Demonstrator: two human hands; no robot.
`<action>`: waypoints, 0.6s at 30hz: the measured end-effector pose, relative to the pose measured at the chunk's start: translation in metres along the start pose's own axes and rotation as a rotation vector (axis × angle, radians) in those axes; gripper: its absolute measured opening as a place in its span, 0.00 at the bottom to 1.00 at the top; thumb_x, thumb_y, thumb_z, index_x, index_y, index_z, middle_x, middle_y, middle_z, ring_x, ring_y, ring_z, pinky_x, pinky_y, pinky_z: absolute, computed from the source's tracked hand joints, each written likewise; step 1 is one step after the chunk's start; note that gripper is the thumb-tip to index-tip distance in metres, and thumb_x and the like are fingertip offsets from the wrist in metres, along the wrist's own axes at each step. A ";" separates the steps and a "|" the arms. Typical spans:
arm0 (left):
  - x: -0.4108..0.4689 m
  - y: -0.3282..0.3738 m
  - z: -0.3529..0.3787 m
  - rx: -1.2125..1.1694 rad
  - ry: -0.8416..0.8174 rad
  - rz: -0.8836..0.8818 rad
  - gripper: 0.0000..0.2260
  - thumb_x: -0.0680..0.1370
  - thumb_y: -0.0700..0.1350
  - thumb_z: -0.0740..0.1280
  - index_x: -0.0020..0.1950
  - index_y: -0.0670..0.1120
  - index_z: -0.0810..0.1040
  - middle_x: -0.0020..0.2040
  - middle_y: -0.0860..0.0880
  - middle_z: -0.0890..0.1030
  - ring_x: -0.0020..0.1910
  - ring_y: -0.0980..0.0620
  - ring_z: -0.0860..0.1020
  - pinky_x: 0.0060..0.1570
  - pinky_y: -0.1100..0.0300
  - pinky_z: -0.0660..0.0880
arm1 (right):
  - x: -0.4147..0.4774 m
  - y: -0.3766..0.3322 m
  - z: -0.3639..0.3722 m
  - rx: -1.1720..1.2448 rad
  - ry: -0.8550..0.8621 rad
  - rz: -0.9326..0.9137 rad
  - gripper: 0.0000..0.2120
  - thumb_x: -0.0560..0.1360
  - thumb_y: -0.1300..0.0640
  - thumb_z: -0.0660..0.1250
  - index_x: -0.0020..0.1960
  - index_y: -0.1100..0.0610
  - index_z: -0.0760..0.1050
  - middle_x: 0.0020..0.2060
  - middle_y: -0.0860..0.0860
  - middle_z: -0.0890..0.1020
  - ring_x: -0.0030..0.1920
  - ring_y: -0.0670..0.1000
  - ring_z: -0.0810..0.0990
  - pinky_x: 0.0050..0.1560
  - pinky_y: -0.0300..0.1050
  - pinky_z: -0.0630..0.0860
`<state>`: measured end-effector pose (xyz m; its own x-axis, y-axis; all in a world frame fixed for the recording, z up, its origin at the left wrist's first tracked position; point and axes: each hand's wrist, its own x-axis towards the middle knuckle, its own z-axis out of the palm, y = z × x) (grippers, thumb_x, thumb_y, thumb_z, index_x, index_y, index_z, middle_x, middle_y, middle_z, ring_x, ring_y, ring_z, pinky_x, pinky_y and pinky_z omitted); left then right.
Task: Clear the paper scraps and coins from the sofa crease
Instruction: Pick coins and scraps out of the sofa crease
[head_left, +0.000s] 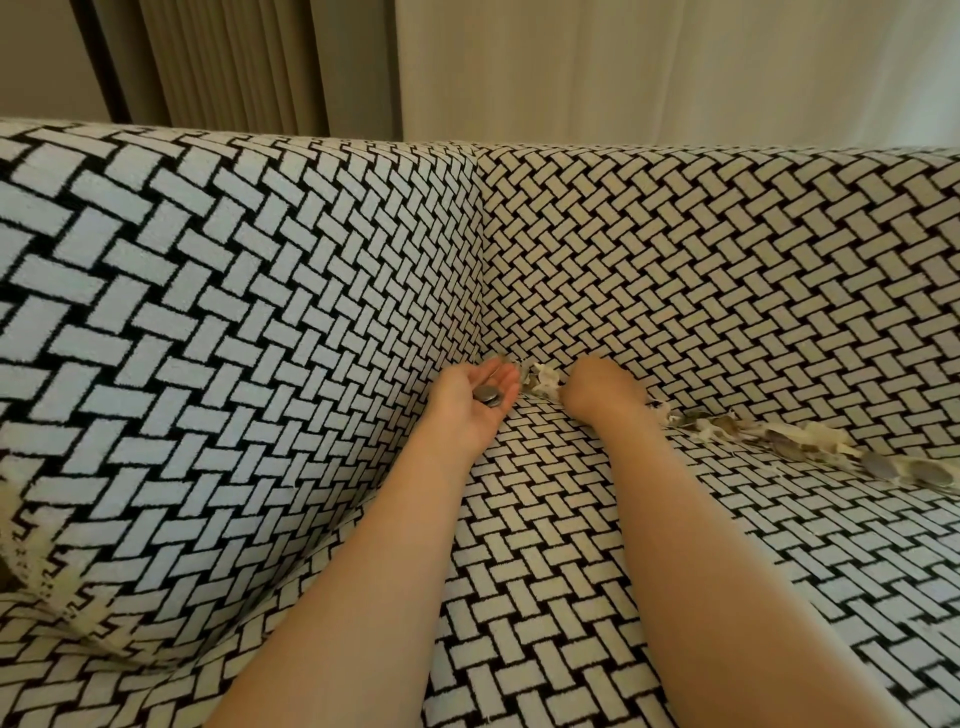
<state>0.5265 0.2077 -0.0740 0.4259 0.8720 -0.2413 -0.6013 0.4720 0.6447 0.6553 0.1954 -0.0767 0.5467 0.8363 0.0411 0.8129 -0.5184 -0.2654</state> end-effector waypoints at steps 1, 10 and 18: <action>0.000 0.000 0.000 -0.009 -0.001 0.001 0.13 0.81 0.37 0.49 0.55 0.36 0.71 0.45 0.42 0.75 0.44 0.50 0.75 0.57 0.58 0.71 | -0.001 -0.001 0.001 0.004 0.032 -0.004 0.08 0.77 0.59 0.60 0.53 0.60 0.75 0.48 0.54 0.78 0.50 0.55 0.77 0.46 0.45 0.70; 0.000 0.000 0.000 -0.038 0.050 -0.006 0.14 0.81 0.38 0.49 0.46 0.36 0.73 0.46 0.41 0.75 0.54 0.47 0.74 0.54 0.59 0.72 | -0.003 -0.004 -0.003 -0.025 -0.001 -0.002 0.11 0.78 0.56 0.60 0.57 0.59 0.74 0.53 0.54 0.78 0.50 0.54 0.76 0.47 0.45 0.71; 0.000 0.000 0.000 -0.034 0.061 0.002 0.13 0.81 0.38 0.49 0.49 0.35 0.73 0.45 0.42 0.75 0.55 0.47 0.74 0.54 0.58 0.72 | 0.000 0.000 -0.004 -0.011 -0.029 -0.073 0.11 0.78 0.53 0.60 0.51 0.60 0.74 0.41 0.53 0.74 0.43 0.54 0.73 0.42 0.44 0.71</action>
<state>0.5268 0.2078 -0.0739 0.3829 0.8788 -0.2847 -0.6249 0.4734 0.6208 0.6555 0.1946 -0.0731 0.4797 0.8768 0.0320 0.8528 -0.4574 -0.2522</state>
